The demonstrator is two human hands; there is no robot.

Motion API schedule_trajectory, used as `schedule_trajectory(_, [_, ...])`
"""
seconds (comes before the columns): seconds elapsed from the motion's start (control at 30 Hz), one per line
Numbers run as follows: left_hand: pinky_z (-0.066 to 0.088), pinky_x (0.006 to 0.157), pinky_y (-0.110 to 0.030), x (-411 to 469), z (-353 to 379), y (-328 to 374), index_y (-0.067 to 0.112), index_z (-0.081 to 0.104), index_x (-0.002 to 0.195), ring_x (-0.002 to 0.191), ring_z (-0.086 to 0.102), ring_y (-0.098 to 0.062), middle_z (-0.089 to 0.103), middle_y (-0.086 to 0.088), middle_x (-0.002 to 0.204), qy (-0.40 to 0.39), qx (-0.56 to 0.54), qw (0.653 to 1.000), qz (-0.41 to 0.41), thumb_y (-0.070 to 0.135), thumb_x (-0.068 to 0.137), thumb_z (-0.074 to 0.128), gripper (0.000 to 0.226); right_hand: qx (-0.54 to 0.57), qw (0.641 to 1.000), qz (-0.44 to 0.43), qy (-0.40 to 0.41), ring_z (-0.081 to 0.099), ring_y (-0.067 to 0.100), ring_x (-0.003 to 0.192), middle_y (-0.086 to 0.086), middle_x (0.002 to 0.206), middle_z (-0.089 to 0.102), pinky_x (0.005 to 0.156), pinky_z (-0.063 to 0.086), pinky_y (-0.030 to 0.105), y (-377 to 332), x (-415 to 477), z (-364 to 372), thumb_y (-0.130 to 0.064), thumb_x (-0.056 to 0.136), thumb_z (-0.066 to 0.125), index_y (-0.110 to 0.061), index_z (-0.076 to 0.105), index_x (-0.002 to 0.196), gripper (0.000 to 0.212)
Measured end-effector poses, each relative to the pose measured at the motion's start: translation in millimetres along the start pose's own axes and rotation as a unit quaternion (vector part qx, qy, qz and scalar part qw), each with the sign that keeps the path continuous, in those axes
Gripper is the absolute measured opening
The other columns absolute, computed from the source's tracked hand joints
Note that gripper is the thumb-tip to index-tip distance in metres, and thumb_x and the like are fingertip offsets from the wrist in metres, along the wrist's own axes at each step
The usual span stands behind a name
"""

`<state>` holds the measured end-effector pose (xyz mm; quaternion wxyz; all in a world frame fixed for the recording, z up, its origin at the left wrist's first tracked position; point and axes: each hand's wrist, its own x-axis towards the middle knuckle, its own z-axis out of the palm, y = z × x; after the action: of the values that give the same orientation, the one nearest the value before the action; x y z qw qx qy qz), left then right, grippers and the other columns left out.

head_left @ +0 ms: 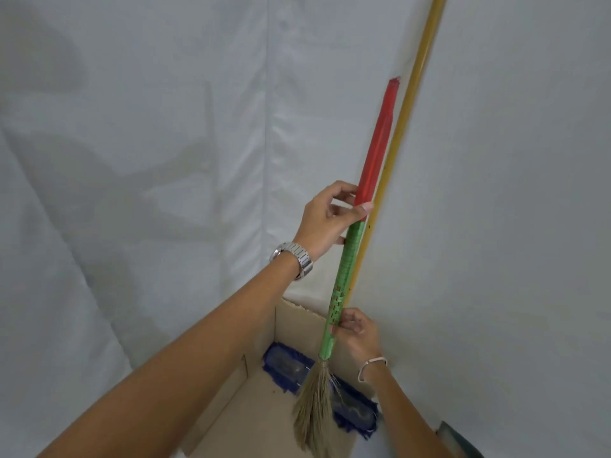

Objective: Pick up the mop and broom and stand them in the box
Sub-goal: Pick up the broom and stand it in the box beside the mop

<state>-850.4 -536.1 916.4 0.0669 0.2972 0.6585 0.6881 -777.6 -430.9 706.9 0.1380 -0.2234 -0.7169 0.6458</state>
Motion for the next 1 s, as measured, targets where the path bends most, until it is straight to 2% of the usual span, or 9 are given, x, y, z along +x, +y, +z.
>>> schedule_trajectory(0.13, [0.060, 0.057, -0.039, 51.2, -29.1, -55.5, 0.022, 0.059, 0.091, 0.075, 0.066, -0.012, 0.058, 0.009, 0.083, -0.002, -0.008, 1.000, -0.027, 0.019, 0.078, 0.069, 0.018, 0.015, 0.999, 0.035, 0.001, 0.062, 0.015, 0.071, 0.004, 0.074, 0.065, 0.060, 0.055, 0.011, 26.5, 64.4, 35.8, 0.017, 0.063, 0.070, -0.006, 0.062, 0.084, 0.032])
schedule_trajectory(0.27, [0.060, 0.057, -0.039, 91.8, -62.7, -114.2, 0.021, 0.058, 0.091, 0.071, 0.067, -0.008, 0.058, 0.008, 0.082, 0.007, -0.017, 0.998, -0.052, 0.015, 0.078, 0.069, 0.017, 0.002, 0.998, 0.059, 0.021, 0.065, 0.003, 0.066, -0.001, 0.073, 0.065, 0.061, 0.054, 0.012, 58.4, 110.7, 75.7, 0.015, 0.064, 0.072, -0.018, 0.062, 0.077, 0.037])
schedule_trajectory(0.37, [0.060, 0.057, -0.039, 125.7, -91.3, -164.8, 0.021, 0.058, 0.092, 0.070, 0.067, -0.004, 0.058, 0.008, 0.083, -0.001, -0.012, 0.997, -0.071, 0.015, 0.078, 0.068, 0.018, -0.003, 0.996, 0.073, 0.041, 0.062, 0.013, 0.075, 0.000, 0.076, 0.065, 0.067, 0.054, 0.018, 86.1, 148.8, 108.1, 0.013, 0.065, 0.071, -0.025, 0.061, 0.075, 0.040])
schedule_trajectory(0.53, [0.059, 0.065, -0.048, 166.9, -136.5, -246.5, 0.021, 0.060, 0.092, 0.074, 0.067, -0.009, 0.058, 0.006, 0.084, -0.005, -0.016, 0.993, -0.116, 0.015, 0.078, 0.068, 0.017, -0.048, 0.993, 0.093, 0.048, 0.058, 0.006, 0.070, -0.007, 0.071, 0.061, 0.062, 0.049, 0.005, 121.1, 203.6, 163.4, 0.012, 0.064, 0.070, -0.028, 0.057, 0.068, 0.042])
schedule_trajectory(0.6, [0.059, 0.068, -0.049, 179.5, -152.2, -273.6, 0.021, 0.061, 0.093, 0.076, 0.068, -0.009, 0.059, 0.007, 0.085, -0.009, -0.017, 0.992, -0.124, 0.015, 0.079, 0.067, 0.016, -0.058, 0.993, 0.098, 0.042, 0.058, 0.006, 0.070, -0.008, 0.070, 0.060, 0.068, 0.052, 0.013, 133.6, 229.5, 181.5, 0.013, 0.064, 0.069, -0.028, 0.056, 0.066, 0.044])
schedule_trajectory(0.7, [0.059, 0.071, -0.046, 194.8, -173.5, -308.0, 0.022, 0.061, 0.096, 0.079, 0.067, -0.011, 0.061, 0.008, 0.087, 0.000, -0.021, 0.992, -0.126, 0.016, 0.079, 0.067, 0.018, -0.065, 0.992, 0.101, 0.043, 0.058, 0.019, 0.071, -0.004, 0.066, 0.058, 0.076, 0.053, 0.037, 150.3, 268.7, 212.2, 0.014, 0.064, 0.066, -0.024, 0.054, 0.062, 0.041])
schedule_trajectory(0.83, [0.059, 0.071, -0.037, 208.7, -193.6, -347.4, 0.019, 0.061, 0.100, 0.081, 0.067, -0.012, 0.063, 0.006, 0.089, 0.015, -0.026, 0.992, -0.124, 0.013, 0.079, 0.067, 0.023, -0.075, 0.988, 0.111, 0.071, 0.059, 0.026, 0.076, 0.013, 0.074, 0.061, 0.068, 0.053, 0.023, 169.4, 306.3, 242.5, 0.011, 0.067, 0.065, -0.011, 0.054, 0.069, 0.025])
schedule_trajectory(0.93, [0.058, 0.064, -0.026, 214.5, -207.5, -367.7, 0.025, 0.061, 0.097, 0.080, 0.065, -0.009, 0.065, 0.007, 0.088, 0.047, -0.039, 0.993, -0.105, 0.008, 0.080, 0.065, 0.024, -0.082, 0.984, 0.123, 0.096, 0.065, 0.028, 0.081, 0.012, 0.079, 0.067, 0.078, 0.056, 0.039, 182.5, 321.0, 258.7, 0.001, 0.064, 0.072, -0.022, 0.053, 0.064, 0.029])
schedule_trajectory(1.0, [0.058, 0.068, -0.032, 218.0, -215.2, -376.7, 0.029, 0.061, 0.097, 0.084, 0.065, -0.010, 0.066, 0.008, 0.089, 0.077, -0.027, 0.993, -0.085, 0.006, 0.079, 0.065, 0.029, -0.081, 0.983, 0.126, 0.102, 0.065, 0.025, 0.082, 0.012, 0.082, 0.068, 0.078, 0.057, 0.040, 187.9, 326.7, 269.5, -0.003, 0.063, 0.073, -0.029, 0.051, 0.062, 0.035])
